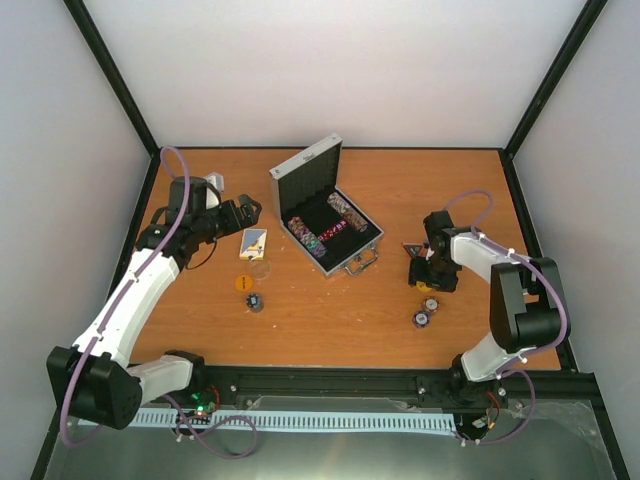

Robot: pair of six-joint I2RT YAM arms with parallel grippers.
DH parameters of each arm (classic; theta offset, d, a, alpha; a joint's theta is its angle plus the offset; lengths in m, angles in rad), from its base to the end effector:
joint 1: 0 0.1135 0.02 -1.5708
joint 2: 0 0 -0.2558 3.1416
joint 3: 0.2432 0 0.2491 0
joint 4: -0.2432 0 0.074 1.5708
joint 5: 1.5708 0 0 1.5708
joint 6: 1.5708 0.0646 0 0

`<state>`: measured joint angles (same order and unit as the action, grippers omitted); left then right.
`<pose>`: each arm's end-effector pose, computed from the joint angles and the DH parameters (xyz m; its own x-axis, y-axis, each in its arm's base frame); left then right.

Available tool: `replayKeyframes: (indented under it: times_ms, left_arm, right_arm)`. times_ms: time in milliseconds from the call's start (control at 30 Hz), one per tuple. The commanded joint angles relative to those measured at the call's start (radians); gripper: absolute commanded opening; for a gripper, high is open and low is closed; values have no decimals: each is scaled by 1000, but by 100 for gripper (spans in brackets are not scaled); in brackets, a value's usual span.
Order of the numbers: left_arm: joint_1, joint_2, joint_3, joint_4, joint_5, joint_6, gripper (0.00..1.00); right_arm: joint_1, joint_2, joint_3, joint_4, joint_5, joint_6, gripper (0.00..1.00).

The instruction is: Pack up texas hold em set

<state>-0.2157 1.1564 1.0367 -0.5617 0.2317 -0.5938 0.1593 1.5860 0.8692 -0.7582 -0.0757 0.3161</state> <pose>0.2611 -0.0724 0.2921 -0.7240 -0.3988 -0.5628 -0.0272 0.8318 -0.5545 0.2548 0.0459 0.1179 -0.9855 0.1556 -0.0675 0.1484 0.9837 0.1013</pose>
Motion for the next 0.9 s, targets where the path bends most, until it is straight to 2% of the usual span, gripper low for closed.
replayKeyframes:
  times_ms: [0, 433, 867]
  left_arm:
    - [3, -36, 4, 14, -13, -18, 100]
    - [3, -27, 8, 23, -4, -23, 100]
    - [3, -26, 3, 29, -2, -31, 100]
  right_arm:
    - [-6, 15, 4, 36, 21, 12, 69]
    - [-5, 32, 0, 43, 76, -13, 59]
    - [-4, 36, -10, 56, 58, -30, 54]
